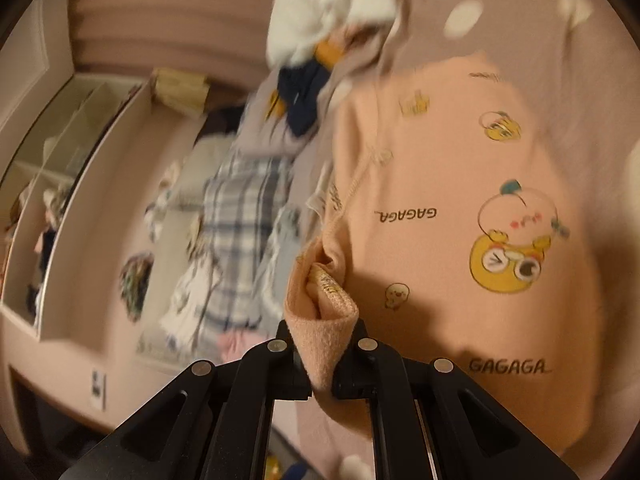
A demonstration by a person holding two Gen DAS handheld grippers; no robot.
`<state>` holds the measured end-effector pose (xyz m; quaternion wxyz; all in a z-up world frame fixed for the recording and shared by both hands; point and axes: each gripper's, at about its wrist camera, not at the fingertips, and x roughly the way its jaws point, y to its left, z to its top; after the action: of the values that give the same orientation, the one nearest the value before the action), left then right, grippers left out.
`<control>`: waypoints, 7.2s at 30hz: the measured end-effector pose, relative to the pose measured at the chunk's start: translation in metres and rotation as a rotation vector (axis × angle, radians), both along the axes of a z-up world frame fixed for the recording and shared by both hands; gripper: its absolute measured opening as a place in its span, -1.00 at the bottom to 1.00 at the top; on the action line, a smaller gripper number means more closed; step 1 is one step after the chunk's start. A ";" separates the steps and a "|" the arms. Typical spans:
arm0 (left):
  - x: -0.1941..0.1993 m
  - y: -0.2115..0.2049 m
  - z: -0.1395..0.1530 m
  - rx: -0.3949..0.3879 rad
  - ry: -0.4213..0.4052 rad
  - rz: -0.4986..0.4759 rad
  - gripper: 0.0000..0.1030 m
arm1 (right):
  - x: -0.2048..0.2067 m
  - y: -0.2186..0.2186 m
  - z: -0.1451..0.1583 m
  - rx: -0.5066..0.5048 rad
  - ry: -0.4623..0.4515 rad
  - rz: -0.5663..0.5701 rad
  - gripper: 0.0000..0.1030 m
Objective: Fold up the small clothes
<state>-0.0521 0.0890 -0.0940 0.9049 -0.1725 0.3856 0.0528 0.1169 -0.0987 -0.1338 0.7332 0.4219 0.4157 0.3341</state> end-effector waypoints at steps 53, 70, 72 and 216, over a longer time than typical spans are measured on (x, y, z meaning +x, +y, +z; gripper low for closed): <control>0.003 -0.006 0.024 -0.038 -0.050 -0.074 0.99 | -0.036 -0.042 0.026 -0.275 -0.001 0.046 0.83; 0.115 0.031 -0.031 -0.369 0.090 -0.235 0.99 | -0.011 -0.100 -0.018 -0.363 0.105 -0.047 0.83; 0.124 0.029 -0.040 -0.477 0.116 -0.283 0.99 | -0.007 -0.096 -0.023 -0.355 0.111 -0.027 0.83; 0.018 -0.126 0.058 0.212 -0.058 -0.145 0.99 | -0.141 -0.139 0.040 -0.951 -0.074 -0.345 0.98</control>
<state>-0.0338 -0.0371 -0.0362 0.9303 -0.0490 0.3629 0.0224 -0.0238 -0.2377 -0.0934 0.9029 0.0916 0.4199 -0.0036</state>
